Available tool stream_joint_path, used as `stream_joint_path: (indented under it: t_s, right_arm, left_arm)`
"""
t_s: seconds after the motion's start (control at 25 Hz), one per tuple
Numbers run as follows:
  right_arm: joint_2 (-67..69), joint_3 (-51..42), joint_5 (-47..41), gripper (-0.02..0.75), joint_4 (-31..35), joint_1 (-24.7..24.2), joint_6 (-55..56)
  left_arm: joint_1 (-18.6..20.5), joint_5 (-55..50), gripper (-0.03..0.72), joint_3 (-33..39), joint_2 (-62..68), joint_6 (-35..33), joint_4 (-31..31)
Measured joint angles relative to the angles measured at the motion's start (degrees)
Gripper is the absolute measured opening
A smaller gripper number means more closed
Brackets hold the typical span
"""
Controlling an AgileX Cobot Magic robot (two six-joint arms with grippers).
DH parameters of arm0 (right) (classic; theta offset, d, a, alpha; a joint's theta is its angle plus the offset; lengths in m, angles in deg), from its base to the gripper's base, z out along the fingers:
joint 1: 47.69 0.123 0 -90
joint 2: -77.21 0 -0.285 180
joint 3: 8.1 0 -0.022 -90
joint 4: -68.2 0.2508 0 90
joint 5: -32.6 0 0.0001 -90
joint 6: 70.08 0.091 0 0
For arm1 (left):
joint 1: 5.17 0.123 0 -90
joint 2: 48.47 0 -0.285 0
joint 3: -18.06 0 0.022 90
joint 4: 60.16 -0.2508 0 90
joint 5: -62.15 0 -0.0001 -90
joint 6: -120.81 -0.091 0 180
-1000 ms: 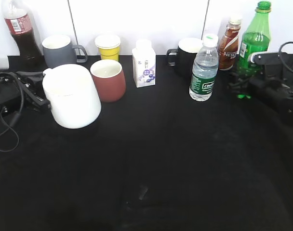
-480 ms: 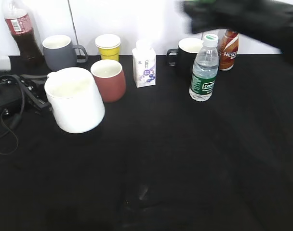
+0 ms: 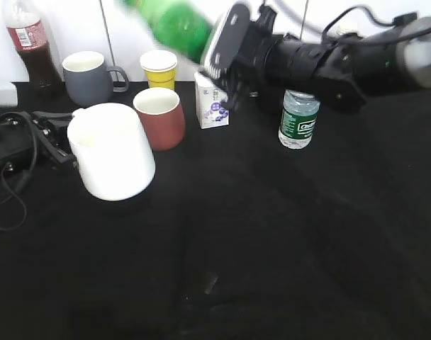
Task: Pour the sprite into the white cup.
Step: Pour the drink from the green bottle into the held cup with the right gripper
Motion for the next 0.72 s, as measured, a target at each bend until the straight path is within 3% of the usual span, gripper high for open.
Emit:
stream_joint_path:
  t_s: [0.52, 0.72]
  right_arm:
    - [0.1, 0.3, -1.1, 0.502, -0.5, 0.0, -28.7]
    - [0.1, 0.3, -0.8, 0.502, 6.1, 0.0, -39.2]
  left_arm:
    - [0.0, 0.0, 0.067, 0.0, 0.0, 0.1, -4.7]
    - [0.0, 0.0, 0.068, 0.0, 0.0, 0.1, -4.8]
